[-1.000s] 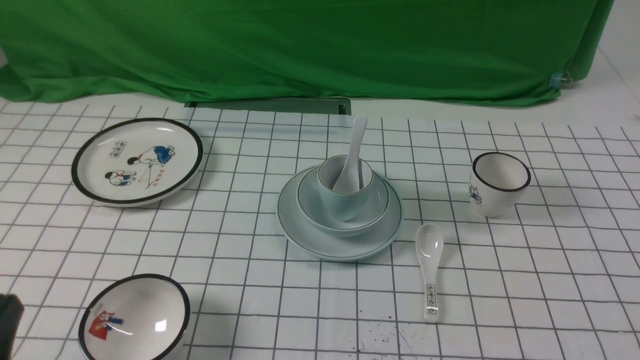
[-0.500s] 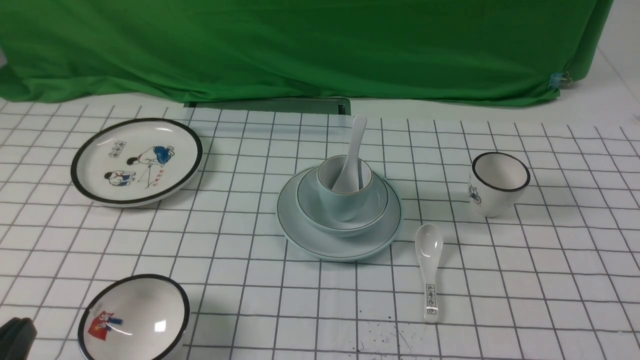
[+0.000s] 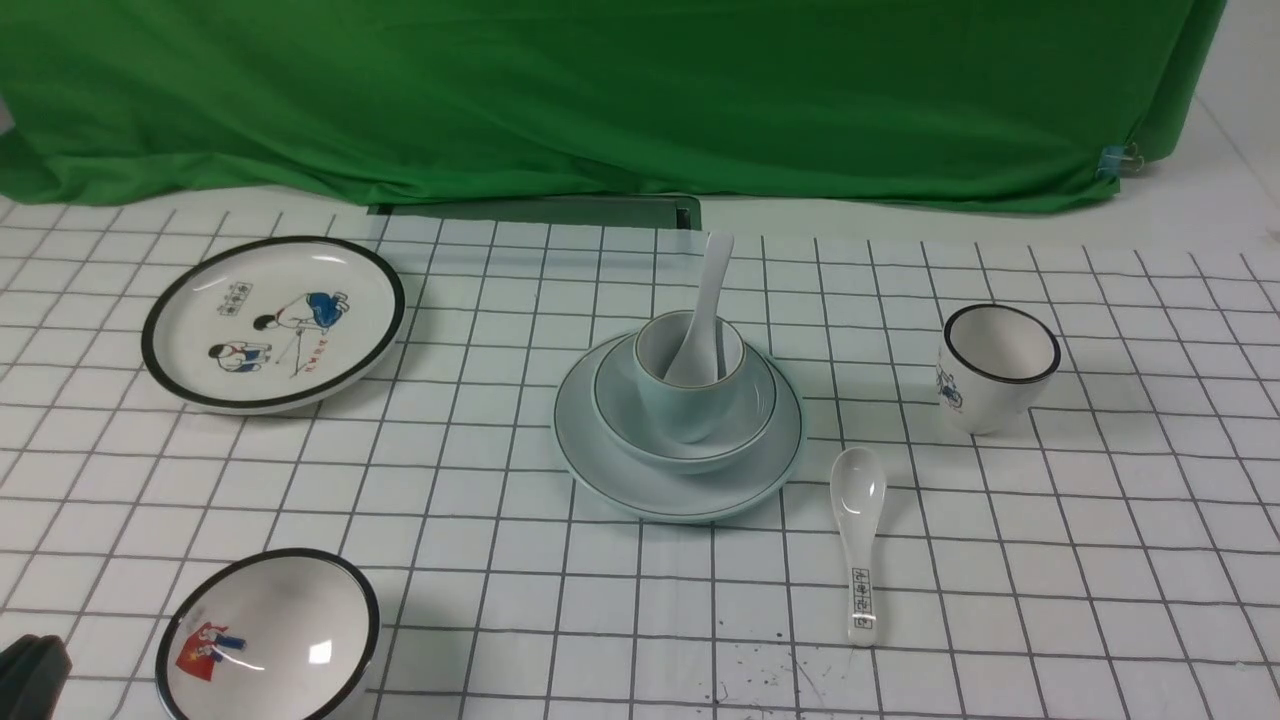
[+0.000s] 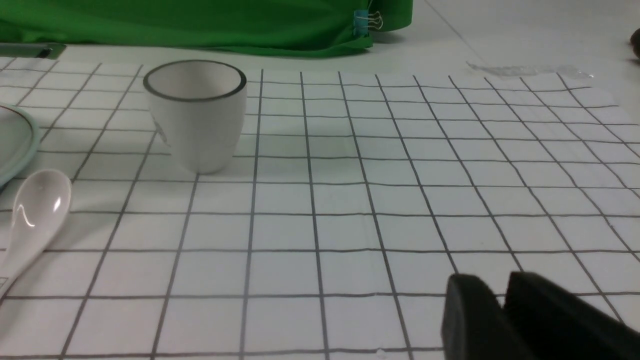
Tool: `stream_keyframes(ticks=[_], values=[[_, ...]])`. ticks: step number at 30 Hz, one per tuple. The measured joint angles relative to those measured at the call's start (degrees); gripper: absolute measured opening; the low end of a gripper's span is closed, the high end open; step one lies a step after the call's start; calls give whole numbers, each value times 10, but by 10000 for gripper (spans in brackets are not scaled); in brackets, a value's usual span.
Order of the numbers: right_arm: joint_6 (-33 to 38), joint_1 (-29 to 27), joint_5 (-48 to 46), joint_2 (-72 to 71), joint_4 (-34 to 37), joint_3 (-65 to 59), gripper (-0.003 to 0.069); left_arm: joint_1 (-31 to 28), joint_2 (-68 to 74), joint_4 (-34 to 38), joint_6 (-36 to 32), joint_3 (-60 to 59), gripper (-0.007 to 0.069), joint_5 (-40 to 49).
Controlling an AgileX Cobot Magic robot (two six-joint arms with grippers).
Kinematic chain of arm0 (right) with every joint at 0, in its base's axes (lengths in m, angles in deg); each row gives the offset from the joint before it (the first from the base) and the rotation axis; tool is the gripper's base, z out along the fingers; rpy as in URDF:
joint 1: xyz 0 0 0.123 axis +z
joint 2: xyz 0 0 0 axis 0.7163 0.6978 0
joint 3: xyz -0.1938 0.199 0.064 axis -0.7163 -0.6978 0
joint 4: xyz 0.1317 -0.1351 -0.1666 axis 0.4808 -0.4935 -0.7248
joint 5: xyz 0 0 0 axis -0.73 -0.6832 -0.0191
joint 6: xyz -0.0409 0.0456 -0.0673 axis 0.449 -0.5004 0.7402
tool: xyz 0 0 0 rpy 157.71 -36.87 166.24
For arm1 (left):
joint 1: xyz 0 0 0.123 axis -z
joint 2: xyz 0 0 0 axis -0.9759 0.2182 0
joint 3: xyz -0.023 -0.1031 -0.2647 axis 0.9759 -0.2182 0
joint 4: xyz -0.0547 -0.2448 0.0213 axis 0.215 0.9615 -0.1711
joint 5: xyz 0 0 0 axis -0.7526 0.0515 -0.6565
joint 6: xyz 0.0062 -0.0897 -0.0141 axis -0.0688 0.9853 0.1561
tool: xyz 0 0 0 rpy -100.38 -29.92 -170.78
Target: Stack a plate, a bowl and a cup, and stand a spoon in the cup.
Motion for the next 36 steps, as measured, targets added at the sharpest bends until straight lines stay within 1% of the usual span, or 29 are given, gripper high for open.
stream_keyframes(ticks=[36], values=[[0,0,0,0,0,0,212,-1,0,0,-1,0,-29,0]])
